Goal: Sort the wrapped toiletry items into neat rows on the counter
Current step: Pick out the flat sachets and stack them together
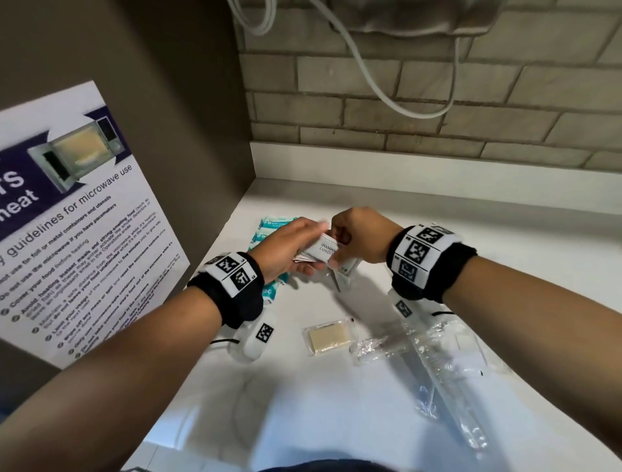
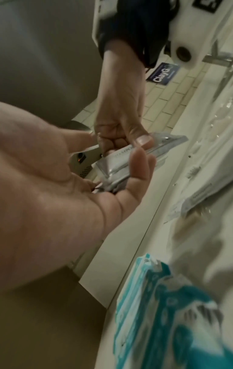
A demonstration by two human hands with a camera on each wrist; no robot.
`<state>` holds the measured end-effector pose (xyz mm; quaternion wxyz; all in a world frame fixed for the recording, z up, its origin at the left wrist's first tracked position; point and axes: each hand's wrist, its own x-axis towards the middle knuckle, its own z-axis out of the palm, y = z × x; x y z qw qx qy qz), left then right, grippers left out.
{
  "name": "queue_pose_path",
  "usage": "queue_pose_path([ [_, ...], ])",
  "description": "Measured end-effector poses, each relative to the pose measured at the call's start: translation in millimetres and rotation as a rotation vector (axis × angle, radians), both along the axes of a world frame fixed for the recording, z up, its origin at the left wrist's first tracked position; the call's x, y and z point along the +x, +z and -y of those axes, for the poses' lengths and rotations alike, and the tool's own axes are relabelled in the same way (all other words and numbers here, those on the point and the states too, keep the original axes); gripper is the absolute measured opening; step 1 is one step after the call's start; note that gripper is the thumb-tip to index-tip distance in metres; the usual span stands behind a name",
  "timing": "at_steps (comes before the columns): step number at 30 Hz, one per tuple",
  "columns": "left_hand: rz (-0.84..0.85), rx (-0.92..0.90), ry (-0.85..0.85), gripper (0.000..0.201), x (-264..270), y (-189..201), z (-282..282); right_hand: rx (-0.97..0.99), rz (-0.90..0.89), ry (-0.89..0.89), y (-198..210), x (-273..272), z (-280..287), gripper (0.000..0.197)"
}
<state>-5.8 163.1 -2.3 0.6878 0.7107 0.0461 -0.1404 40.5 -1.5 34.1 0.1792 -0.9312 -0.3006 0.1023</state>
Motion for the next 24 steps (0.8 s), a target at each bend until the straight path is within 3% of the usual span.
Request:
queue_pose_path([
  [2, 0.043, 0.087, 0.009, 0.013, -1, -5, -2, 0.037, 0.055, -0.039, -6, -3, 0, 0.043],
  [4, 0.077, 0.109, 0.082, 0.011, 0, -8, -10, 0.038, 0.099, -0.084, -12, -10, -1, 0.061],
  [6, 0.087, 0.115, 0.180, 0.012, 4, -9, -21, 0.044, 0.078, -0.083, -18, -20, -1, 0.062],
  [10, 0.118, 0.109, 0.299, 0.015, 9, -8, -36, -0.208, -0.237, 0.113, -39, -46, 2, 0.055],
  [13, 0.120, 0.115, 0.278, 0.019, 10, -5, -36, -0.409, -0.194, 0.274, -56, -60, -6, 0.048],
  [17, 0.124, 0.168, 0.219, 0.018, 13, -2, -31, -0.353, -0.264, 0.233, -55, -56, -6, 0.042],
  [20, 0.140, 0.176, 0.199, 0.015, 15, -1, -27, -0.357, -0.212, 0.207, -56, -49, -3, 0.036],
  [24, 0.157, 0.137, 0.207, 0.015, 25, 1, -28, -0.274, -0.113, 0.083, -43, -12, -2, 0.053],
])
